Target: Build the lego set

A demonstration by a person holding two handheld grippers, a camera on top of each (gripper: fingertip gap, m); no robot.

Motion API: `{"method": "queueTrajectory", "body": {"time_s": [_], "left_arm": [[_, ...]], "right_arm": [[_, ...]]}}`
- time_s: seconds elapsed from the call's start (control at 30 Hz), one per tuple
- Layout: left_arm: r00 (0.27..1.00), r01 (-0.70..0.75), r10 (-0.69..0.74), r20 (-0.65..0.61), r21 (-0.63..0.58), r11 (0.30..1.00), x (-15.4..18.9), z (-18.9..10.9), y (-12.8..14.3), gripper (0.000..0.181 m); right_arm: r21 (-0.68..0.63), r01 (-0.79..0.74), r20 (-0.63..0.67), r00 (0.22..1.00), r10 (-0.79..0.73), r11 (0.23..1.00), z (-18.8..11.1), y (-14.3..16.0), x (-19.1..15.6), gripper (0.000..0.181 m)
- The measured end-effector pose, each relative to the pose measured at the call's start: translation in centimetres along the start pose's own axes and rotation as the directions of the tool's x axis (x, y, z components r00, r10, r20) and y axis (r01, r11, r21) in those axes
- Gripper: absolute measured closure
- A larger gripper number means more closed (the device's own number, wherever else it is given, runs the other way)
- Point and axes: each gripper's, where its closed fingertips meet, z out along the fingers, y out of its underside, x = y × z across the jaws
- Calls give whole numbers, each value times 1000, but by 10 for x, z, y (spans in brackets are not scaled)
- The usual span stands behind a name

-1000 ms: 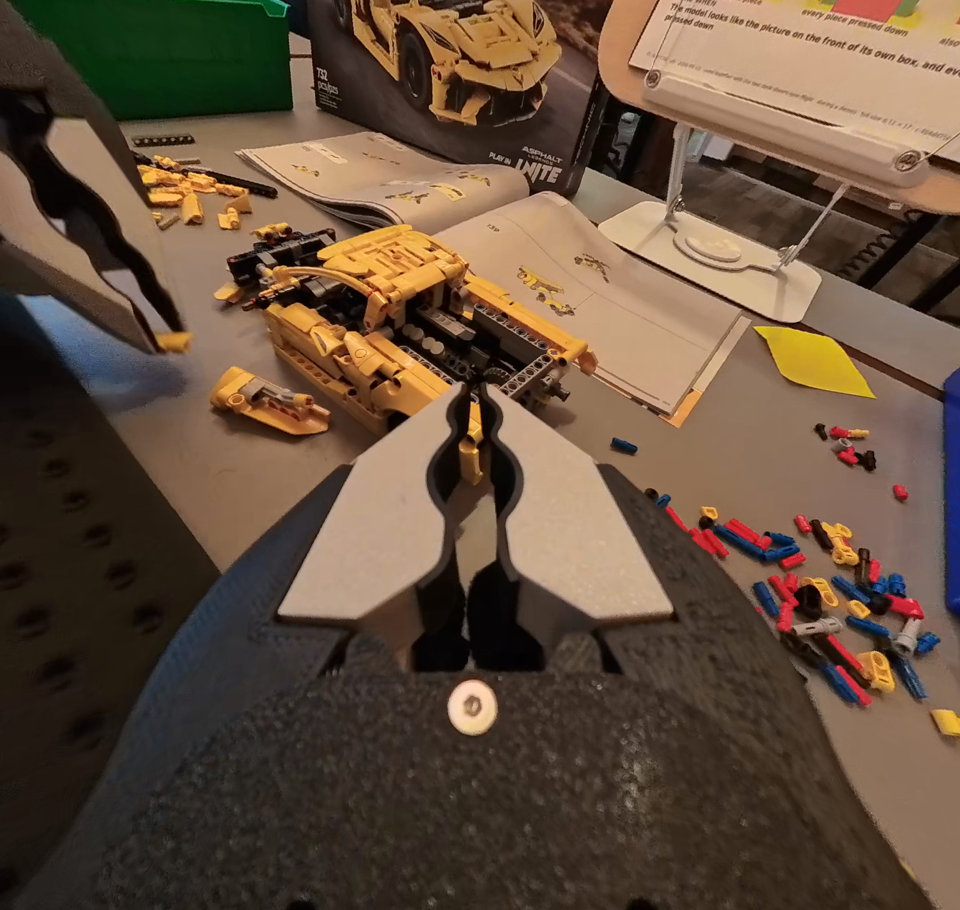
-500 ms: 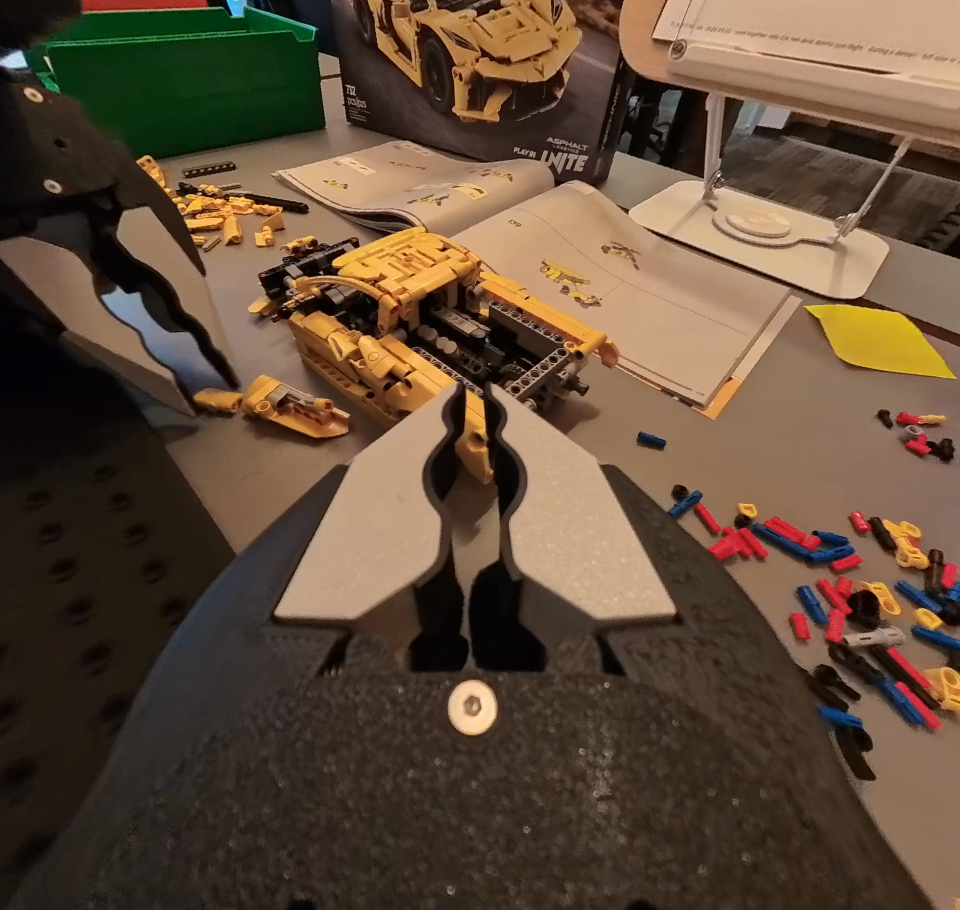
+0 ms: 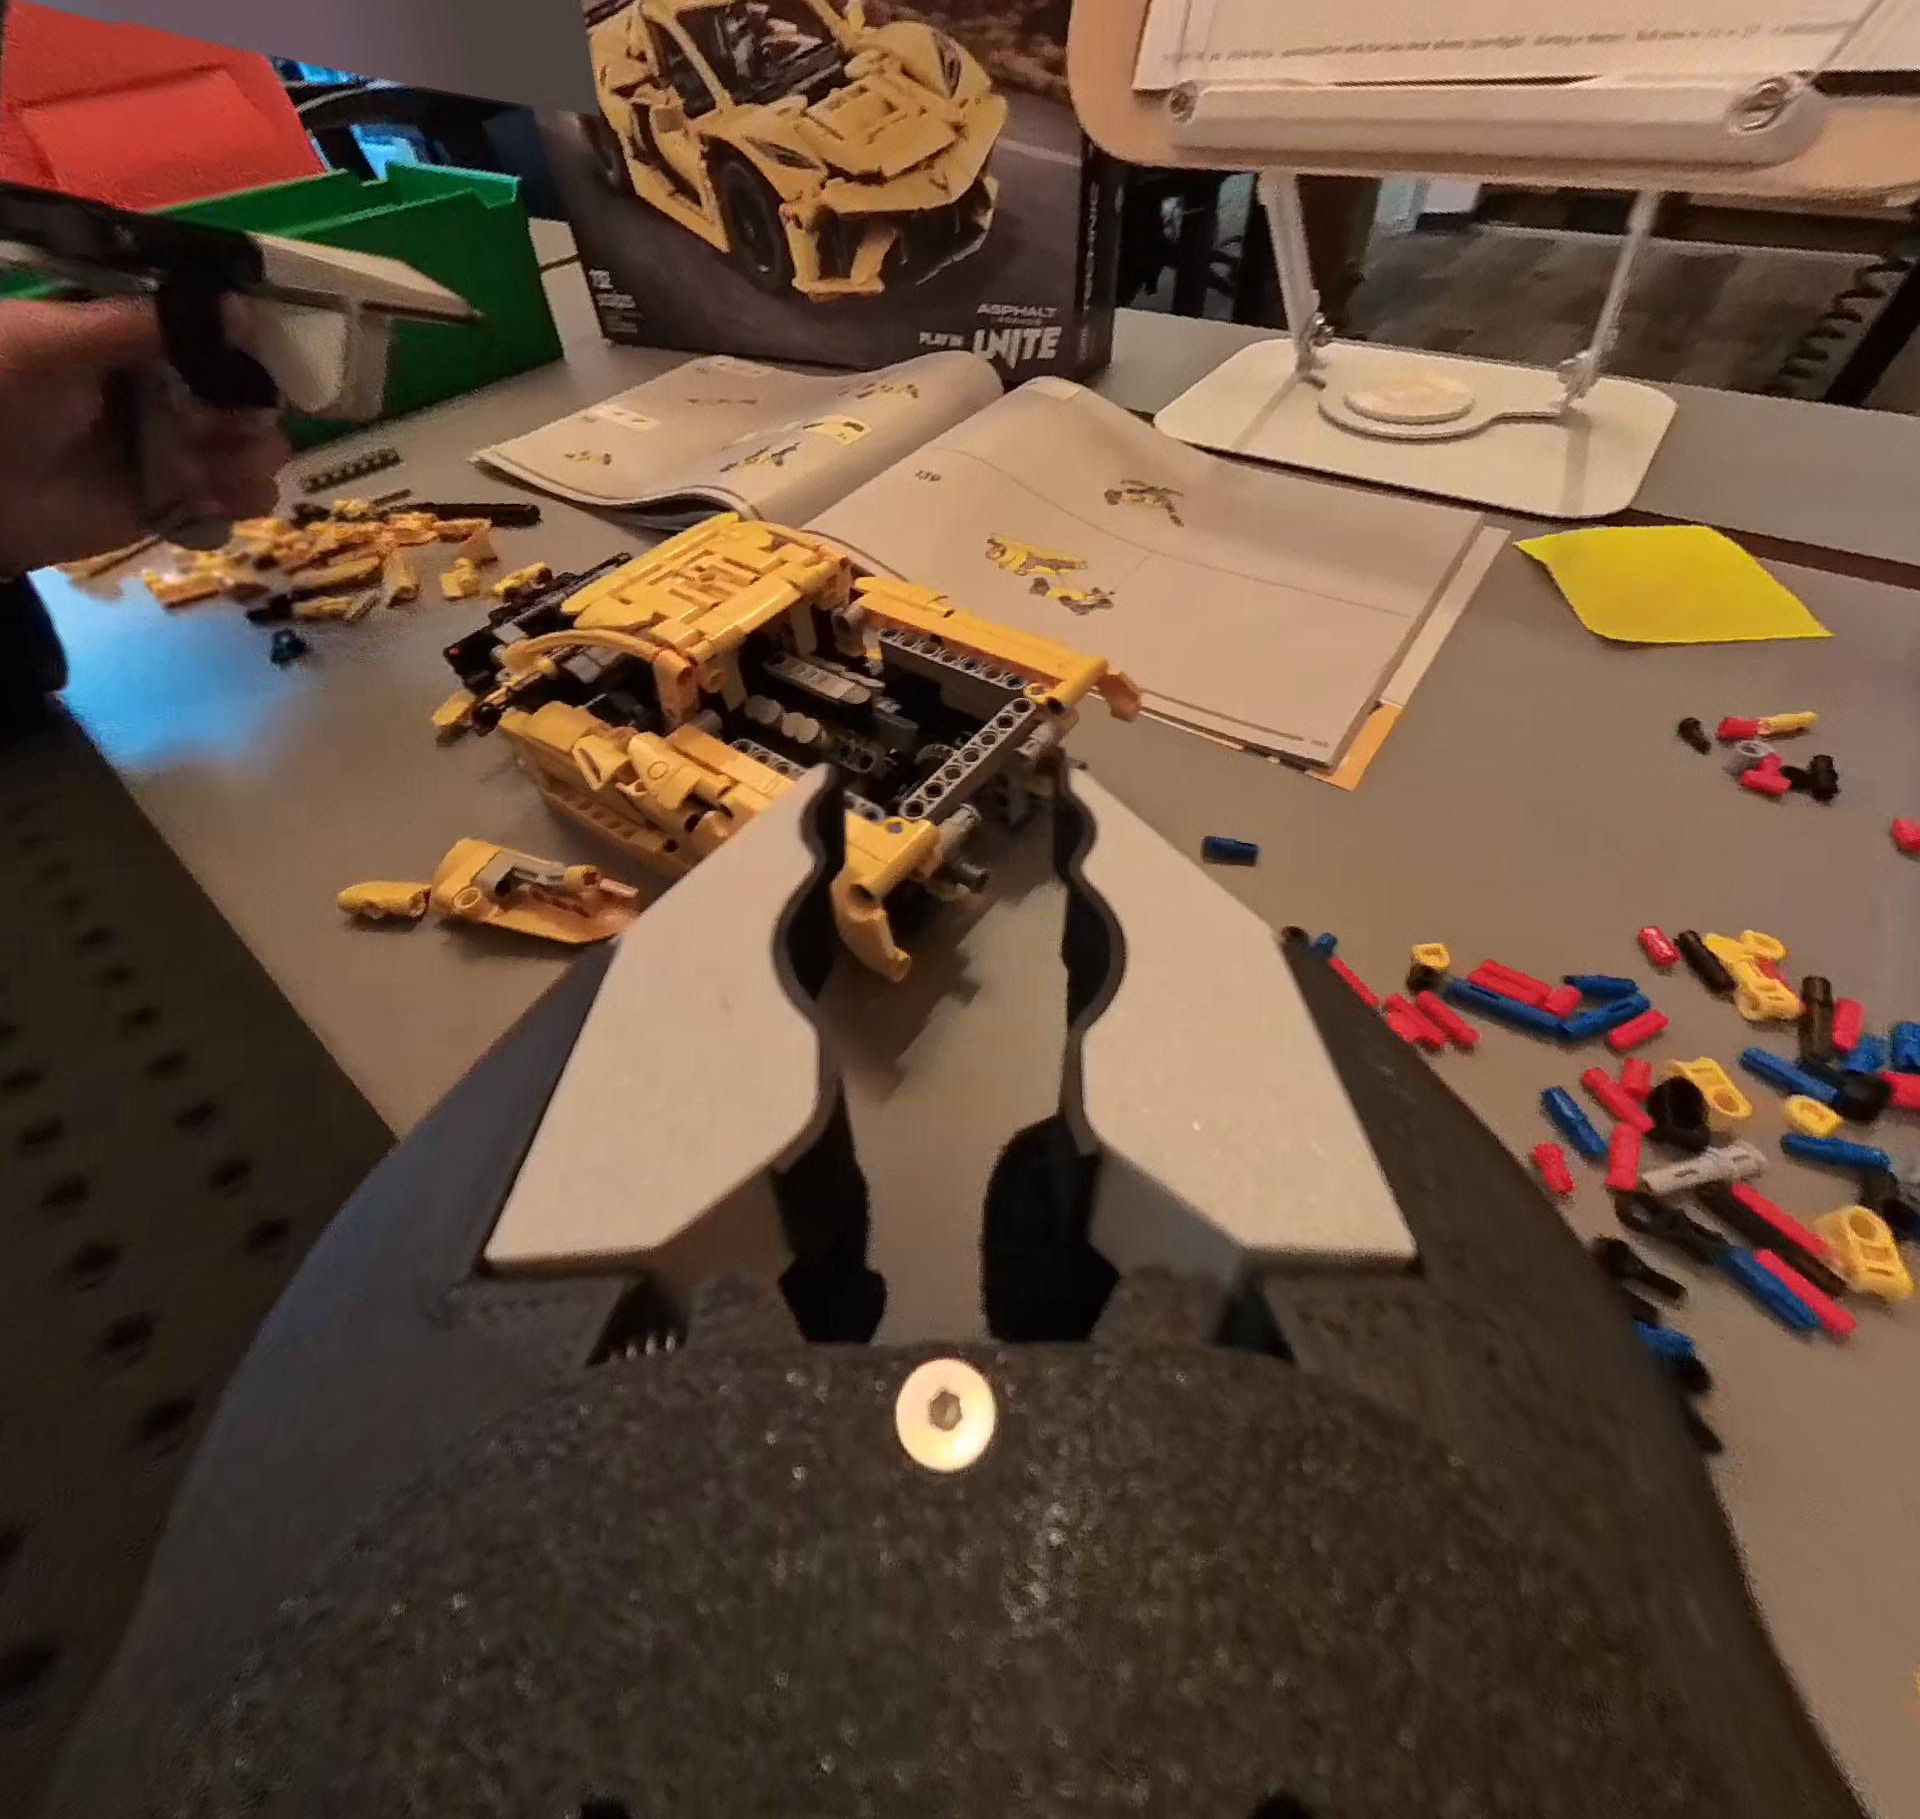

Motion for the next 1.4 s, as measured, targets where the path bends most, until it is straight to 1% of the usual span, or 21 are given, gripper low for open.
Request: {"method": "queueTrajectory", "body": {"time_s": [0.03,0.07,0.1,0.13,0.17,0.23,0.3,0.37,0.43,0.53,0.7,0.87,0.97,1.07,1.17,1.3,1.4], "left_arm": [[998,62,-62,1,16,998,-9,-5,-4,148],[993,114,-114,-6,46,992,-15,-11,-8,148],[989,150,-150,-6,85,985,-21,-16,-11,148],[985,174,-175,3,113,978,-27,-20,-12,148],[981,190,-194,15,121,974,-32,-21,-10,148],[977,207,-211,32,103,973,-38,-19,-6,147],[980,189,-193,45,91,978,-39,-17,-4,148],[986,146,-151,72,70,987,-39,-15,0,148],[989,95,-100,107,53,994,-40,-14,2,148],[988,39,-45,150,40,998,-42,-14,4,148],[987,20,-24,158,26,999,-42,-12,6,148],[985,10,-15,172,27,1000,-44,-13,6,149],[987,17,-19,159,14,1000,-43,-11,8,148],[986,-1,1,165,2,1000,-42,-9,10,149],[985,-16,17,171,-6,1000,-42,-9,11,149],[985,-12,14,170,-13,1000,-42,-8,12,149],[986,-7,10,168,-14,1000,-42,-8,13,149]], "right_arm": [[-25,-14,-18,1000,14,1000,-4,1,5,155],[-58,-24,-41,999,21,998,-11,2,12,160],[-73,-28,-69,997,23,997,-18,-1,22,157],[-100,-33,-112,994,22,994,-27,-1,35,150],[-143,-39,-162,987,15,989,-37,2,50,148],[-252,-35,-250,968,-30,967,-59,14,81,148],[-380,-2,-329,935,-134,925,-84,31,114,154],[-480,24,-338,917,-211,877,-98,48,136,154],[-507,18,-316,926,-205,862,-98,58,147,153],[-492,4,-278,947,-161,871,-85,61,157,154],[-486,-7,-242,962,-127,874,-61,61,175,161],[-514,-13,-272,951,-149,858,-70,67,200,163],[-518,-38,-269,956,-120,854,-74,75,207,163],[-516,-35,-241,965,-106,856,-70,77,202,163],[-504,-6,-191,976,-104,864,-57,70,184,163],[-486,17,-108,991,-80,874,-34,66,152,163],[-480,48,-76,992,-96,876,-21,65,136,160]]}}
